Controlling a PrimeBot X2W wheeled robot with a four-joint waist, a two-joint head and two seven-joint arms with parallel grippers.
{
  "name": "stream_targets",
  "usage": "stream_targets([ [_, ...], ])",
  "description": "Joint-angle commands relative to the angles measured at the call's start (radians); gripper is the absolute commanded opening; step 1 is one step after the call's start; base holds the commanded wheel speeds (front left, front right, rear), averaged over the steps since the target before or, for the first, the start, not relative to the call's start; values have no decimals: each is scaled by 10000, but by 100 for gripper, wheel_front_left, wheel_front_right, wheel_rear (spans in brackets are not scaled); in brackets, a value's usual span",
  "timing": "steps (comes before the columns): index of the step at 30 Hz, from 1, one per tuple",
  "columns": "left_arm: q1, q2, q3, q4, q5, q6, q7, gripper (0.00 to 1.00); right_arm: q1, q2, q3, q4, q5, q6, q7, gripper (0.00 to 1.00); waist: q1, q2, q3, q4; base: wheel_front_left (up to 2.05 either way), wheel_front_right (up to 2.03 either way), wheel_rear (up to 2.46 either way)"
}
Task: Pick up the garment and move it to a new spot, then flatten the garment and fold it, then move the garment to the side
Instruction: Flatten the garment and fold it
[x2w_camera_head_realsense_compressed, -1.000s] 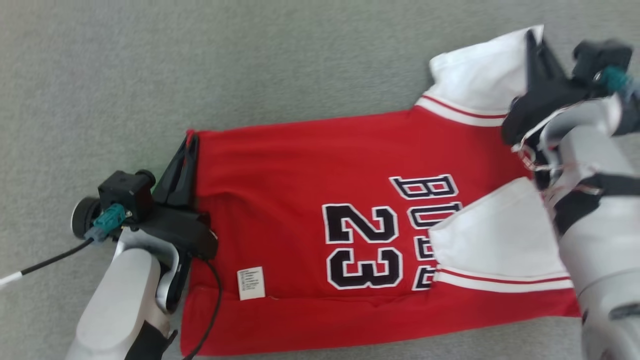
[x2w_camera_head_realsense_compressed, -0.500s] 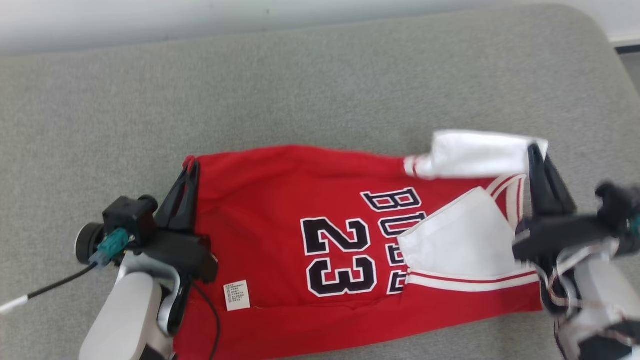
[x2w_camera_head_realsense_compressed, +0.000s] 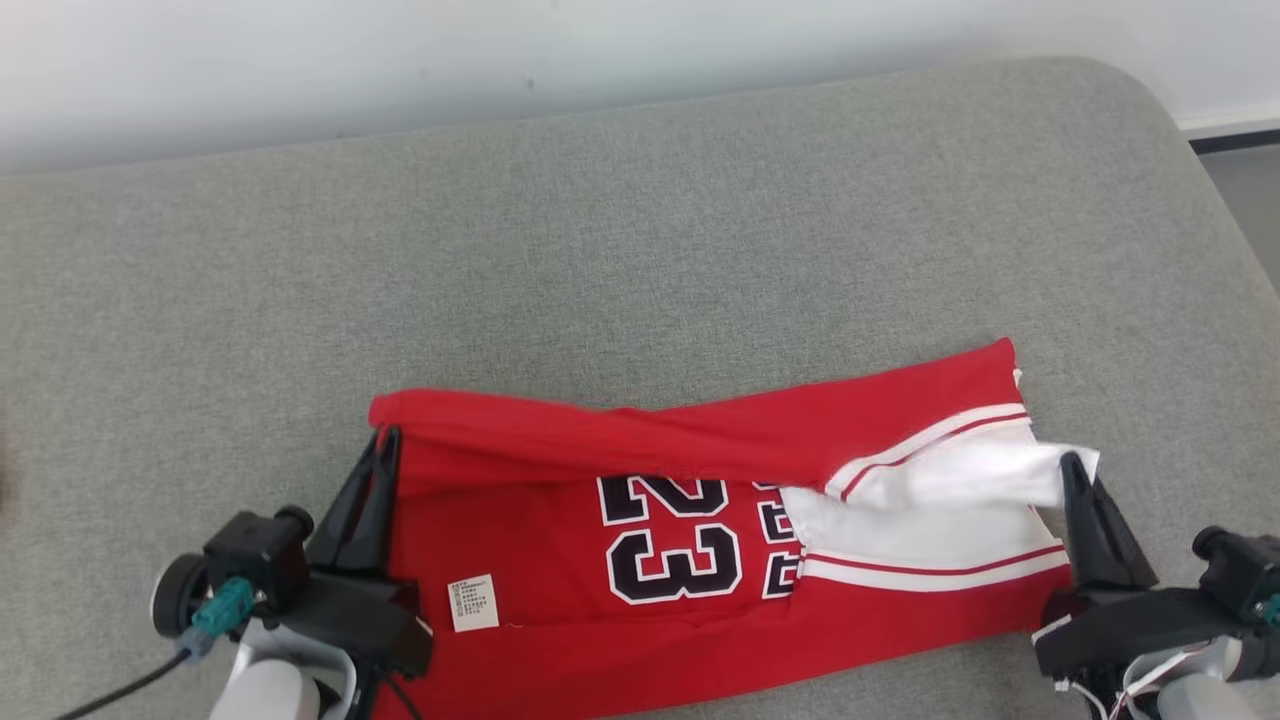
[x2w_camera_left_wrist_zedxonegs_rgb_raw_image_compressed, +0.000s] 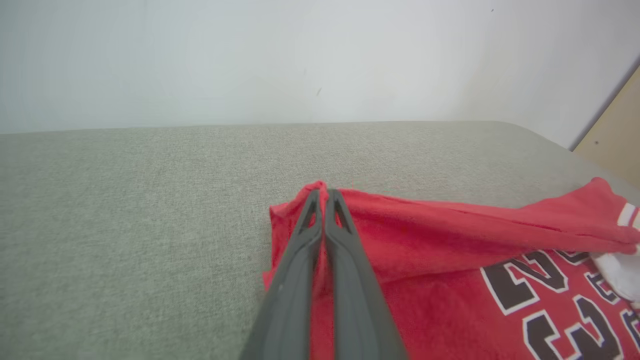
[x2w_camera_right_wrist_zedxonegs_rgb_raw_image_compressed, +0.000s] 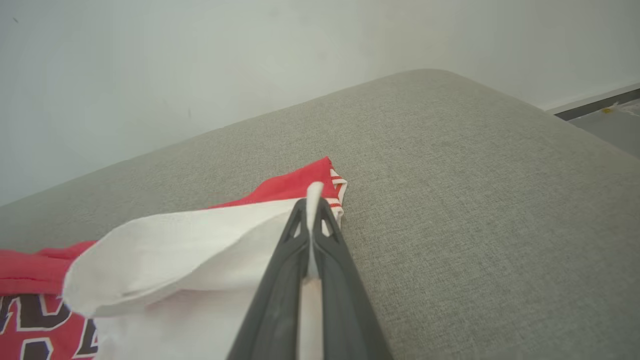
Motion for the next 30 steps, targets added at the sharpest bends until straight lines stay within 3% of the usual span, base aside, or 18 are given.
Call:
stream_targets([
  [1,184,-27,0,-36,26,18,-36,0,100,39,-27,-2,-72,-16,-12,0,2,1,-44,0,0,0,0],
  [17,2076,-962,593,-298,125,19,-36,0,101,73,34,1461,-798,-16,100,0,2,1,-659,71,0,0,0],
  [18,2069,-957,623,-255,163,21,-36,22,86,69,86,1551,-817,-16,143,48,2,1,-710,93,0,0,0],
  [19,2073,-975,685,-173,133,21,-36,95,68,92,81,1598,-748,-16,128,100,2,1,-779,123,0,0,0],
  [20,2092,-1011,732,-121,120,21,-36,100,71,105,87,1625,-666,-16,114,100,2,1,-833,141,0,0,0],
  [30,2737,-1206,1430,-435,638,19,-36,100,385,-363,-22,1418,-341,-16,151,100,2,1,-1578,451,0,0,0],
])
